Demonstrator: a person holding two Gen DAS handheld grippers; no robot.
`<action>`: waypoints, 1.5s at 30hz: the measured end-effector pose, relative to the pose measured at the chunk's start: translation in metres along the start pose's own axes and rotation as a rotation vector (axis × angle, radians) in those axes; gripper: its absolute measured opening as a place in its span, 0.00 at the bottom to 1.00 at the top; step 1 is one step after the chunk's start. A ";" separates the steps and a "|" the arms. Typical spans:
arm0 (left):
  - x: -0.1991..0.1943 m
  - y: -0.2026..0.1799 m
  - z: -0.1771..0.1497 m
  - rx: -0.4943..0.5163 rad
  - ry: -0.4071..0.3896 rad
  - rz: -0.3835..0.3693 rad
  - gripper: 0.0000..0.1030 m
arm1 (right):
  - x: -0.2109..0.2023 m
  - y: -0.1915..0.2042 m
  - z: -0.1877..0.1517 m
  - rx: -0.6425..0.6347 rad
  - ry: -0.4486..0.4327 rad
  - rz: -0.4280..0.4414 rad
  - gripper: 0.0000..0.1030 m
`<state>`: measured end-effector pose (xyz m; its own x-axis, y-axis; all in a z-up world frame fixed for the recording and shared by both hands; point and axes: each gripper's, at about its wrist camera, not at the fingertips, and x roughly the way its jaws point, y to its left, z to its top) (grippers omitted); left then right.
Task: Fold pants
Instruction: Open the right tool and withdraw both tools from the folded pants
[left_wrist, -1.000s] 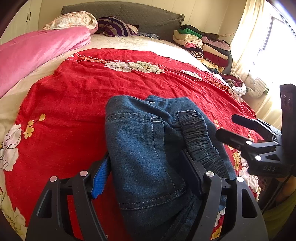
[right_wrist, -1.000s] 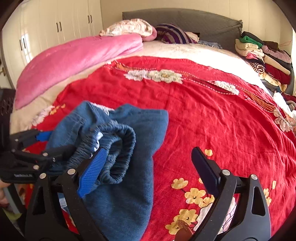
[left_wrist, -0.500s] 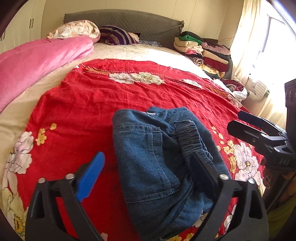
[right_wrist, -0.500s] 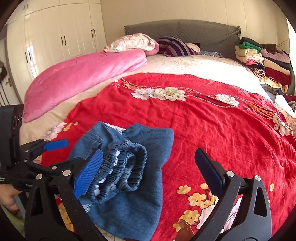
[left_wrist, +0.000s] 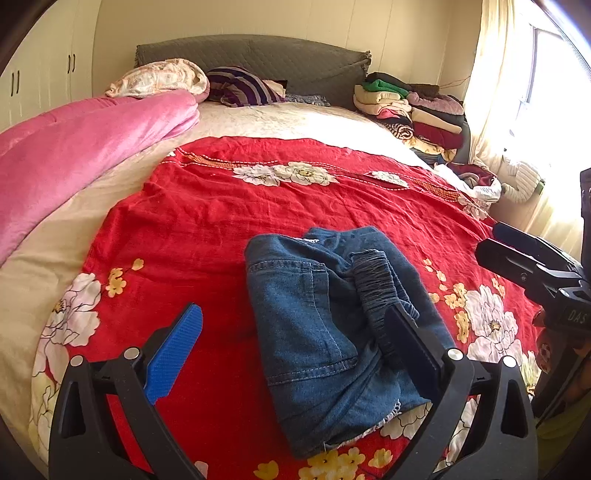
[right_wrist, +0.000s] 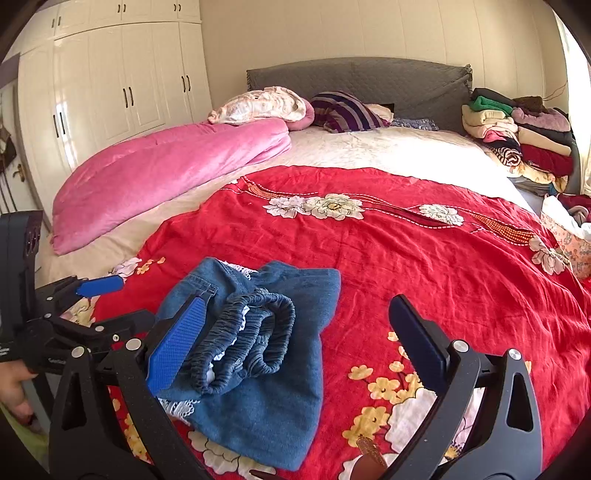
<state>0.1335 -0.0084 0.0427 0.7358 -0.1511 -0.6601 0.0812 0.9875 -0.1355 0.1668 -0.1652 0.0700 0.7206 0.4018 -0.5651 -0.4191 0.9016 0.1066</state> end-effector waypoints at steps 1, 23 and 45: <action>-0.003 0.000 -0.001 0.000 -0.003 0.003 0.96 | -0.002 0.000 -0.001 0.000 -0.002 0.000 0.91; -0.041 -0.003 -0.037 0.004 -0.022 -0.005 0.96 | -0.051 0.015 -0.030 -0.062 -0.058 -0.039 0.91; -0.065 -0.004 -0.078 0.003 -0.034 -0.002 0.96 | -0.073 0.033 -0.064 -0.059 -0.060 -0.009 0.91</action>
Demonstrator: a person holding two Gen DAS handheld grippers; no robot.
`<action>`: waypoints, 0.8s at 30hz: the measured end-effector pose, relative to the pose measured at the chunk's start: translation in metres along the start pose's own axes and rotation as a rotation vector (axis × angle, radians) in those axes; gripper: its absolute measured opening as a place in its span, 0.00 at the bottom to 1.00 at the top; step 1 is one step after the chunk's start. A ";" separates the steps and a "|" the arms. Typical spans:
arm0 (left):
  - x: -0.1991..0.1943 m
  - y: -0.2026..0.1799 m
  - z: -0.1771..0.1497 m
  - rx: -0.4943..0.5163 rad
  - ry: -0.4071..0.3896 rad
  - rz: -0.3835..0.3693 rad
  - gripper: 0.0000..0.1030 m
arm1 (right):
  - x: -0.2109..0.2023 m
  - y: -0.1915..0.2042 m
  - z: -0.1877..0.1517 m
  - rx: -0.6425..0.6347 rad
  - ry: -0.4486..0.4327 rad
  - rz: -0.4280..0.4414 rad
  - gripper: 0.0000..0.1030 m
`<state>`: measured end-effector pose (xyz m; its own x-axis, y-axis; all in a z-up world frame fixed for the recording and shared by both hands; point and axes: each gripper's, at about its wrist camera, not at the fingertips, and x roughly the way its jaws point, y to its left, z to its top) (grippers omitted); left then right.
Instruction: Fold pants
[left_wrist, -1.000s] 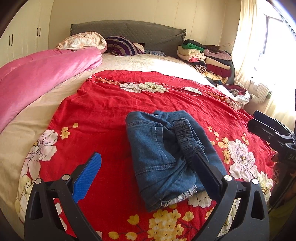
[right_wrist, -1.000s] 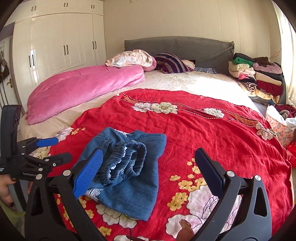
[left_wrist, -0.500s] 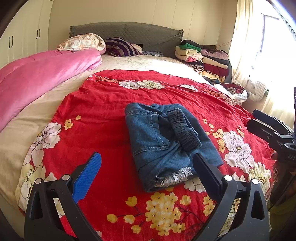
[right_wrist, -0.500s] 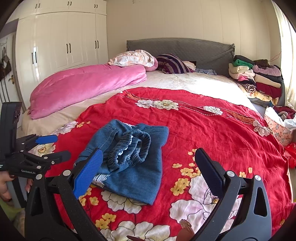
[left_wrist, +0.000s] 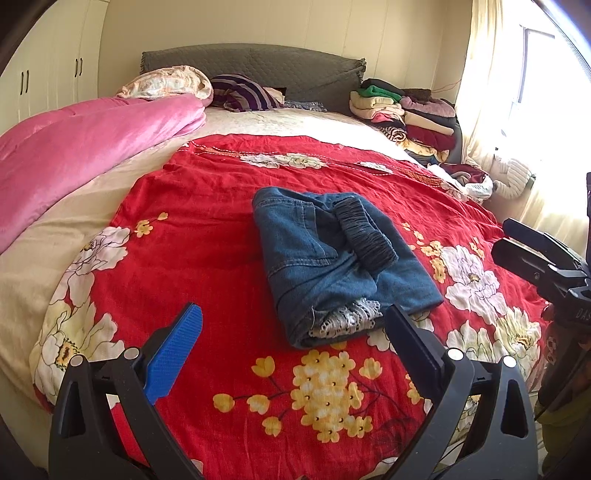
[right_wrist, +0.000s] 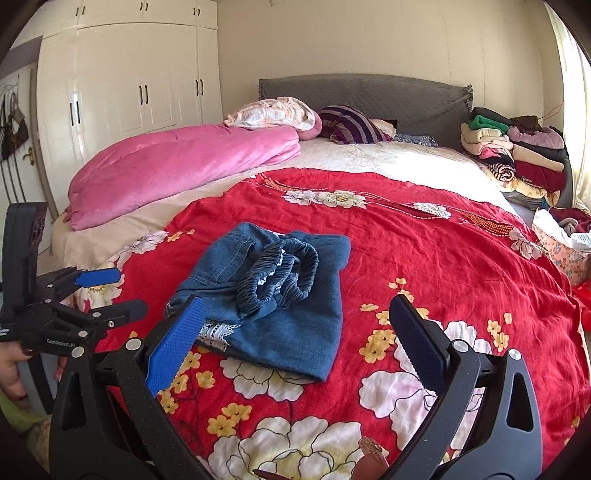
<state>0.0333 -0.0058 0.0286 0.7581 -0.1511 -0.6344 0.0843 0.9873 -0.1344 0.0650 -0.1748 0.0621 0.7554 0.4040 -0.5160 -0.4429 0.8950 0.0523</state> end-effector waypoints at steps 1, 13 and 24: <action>0.000 0.000 -0.002 -0.001 0.000 0.002 0.96 | -0.001 0.001 -0.001 0.000 -0.003 0.000 0.91; -0.004 -0.011 -0.018 0.026 0.006 -0.010 0.96 | -0.012 0.012 -0.011 -0.049 -0.034 -0.024 0.91; -0.006 -0.002 -0.033 -0.017 0.025 0.012 0.96 | -0.005 0.010 -0.042 0.002 0.042 -0.012 0.91</action>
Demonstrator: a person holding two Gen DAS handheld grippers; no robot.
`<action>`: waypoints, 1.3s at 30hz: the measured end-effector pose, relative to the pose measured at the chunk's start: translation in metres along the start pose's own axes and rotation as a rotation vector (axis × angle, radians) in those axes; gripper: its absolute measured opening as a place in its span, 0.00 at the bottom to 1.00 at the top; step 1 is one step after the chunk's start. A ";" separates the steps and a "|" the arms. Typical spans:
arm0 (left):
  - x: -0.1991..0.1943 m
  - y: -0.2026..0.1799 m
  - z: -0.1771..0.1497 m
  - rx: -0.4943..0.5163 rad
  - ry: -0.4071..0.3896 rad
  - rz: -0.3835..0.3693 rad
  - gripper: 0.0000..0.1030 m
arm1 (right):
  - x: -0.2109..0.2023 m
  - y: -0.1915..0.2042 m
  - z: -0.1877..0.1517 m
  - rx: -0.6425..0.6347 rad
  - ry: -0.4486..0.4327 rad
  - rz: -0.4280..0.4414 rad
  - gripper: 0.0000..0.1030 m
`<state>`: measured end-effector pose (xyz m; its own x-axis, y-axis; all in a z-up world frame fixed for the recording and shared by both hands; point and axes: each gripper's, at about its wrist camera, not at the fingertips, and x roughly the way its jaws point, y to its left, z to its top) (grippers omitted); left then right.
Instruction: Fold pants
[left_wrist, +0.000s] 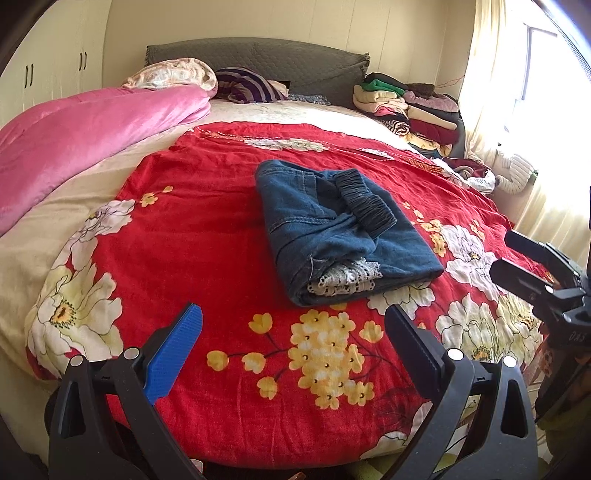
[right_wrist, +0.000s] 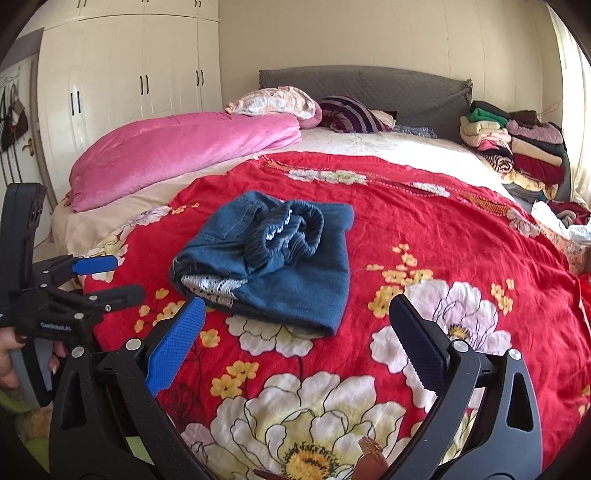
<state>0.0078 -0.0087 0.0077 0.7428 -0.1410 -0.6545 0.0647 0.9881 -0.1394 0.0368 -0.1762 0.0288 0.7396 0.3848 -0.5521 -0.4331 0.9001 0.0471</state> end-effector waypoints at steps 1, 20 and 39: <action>0.001 0.001 -0.001 -0.003 0.005 0.000 0.96 | 0.002 0.000 -0.003 0.007 0.008 0.001 0.91; 0.026 0.006 -0.013 -0.029 0.085 0.001 0.96 | 0.037 0.000 -0.025 0.066 0.124 -0.033 0.91; 0.023 0.009 -0.011 -0.037 0.074 0.007 0.96 | 0.036 0.006 -0.021 0.053 0.121 -0.023 0.91</action>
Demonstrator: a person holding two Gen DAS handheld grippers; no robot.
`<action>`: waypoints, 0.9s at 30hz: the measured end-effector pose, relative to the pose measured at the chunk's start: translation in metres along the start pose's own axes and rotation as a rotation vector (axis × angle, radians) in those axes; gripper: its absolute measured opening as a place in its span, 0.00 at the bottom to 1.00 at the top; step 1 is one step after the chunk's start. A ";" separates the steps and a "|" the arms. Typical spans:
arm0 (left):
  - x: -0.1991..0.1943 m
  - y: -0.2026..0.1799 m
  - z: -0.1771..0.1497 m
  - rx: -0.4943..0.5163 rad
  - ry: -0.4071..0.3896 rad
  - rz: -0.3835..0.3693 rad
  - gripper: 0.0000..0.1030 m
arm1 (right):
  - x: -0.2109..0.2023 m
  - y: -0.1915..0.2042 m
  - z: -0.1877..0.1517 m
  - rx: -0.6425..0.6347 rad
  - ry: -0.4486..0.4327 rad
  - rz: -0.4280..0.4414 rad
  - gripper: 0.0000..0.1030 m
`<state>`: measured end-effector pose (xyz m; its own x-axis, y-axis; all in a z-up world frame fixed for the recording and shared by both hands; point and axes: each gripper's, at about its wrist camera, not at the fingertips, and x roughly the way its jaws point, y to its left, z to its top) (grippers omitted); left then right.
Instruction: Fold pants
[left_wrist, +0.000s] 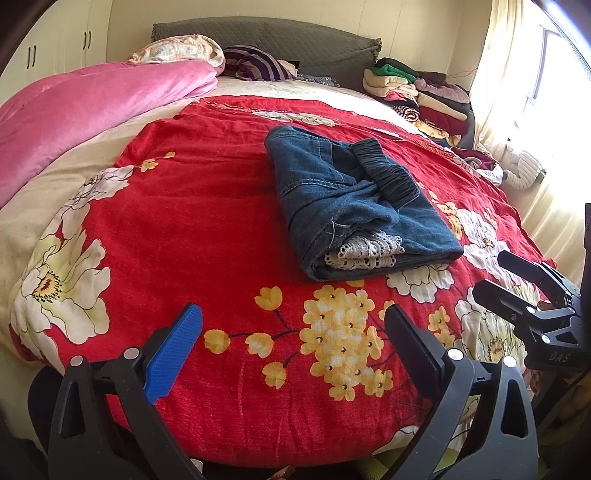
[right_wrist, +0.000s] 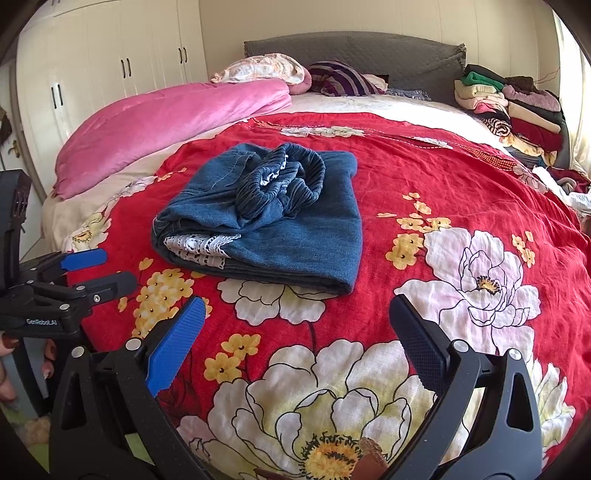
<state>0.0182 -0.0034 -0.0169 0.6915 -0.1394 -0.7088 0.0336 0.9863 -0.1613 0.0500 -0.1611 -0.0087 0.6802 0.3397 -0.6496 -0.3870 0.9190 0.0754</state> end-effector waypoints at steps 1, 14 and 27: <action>-0.001 -0.001 0.000 0.000 -0.001 0.001 0.96 | 0.000 0.000 0.000 0.000 0.000 0.000 0.91; -0.004 -0.003 0.001 0.002 0.001 0.004 0.96 | -0.002 -0.001 0.001 0.006 -0.007 -0.010 0.91; -0.006 -0.006 0.002 0.007 -0.002 0.007 0.96 | -0.004 -0.004 0.000 0.009 -0.007 -0.013 0.91</action>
<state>0.0150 -0.0080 -0.0103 0.6933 -0.1323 -0.7084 0.0337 0.9879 -0.1516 0.0485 -0.1661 -0.0067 0.6899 0.3288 -0.6450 -0.3722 0.9252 0.0736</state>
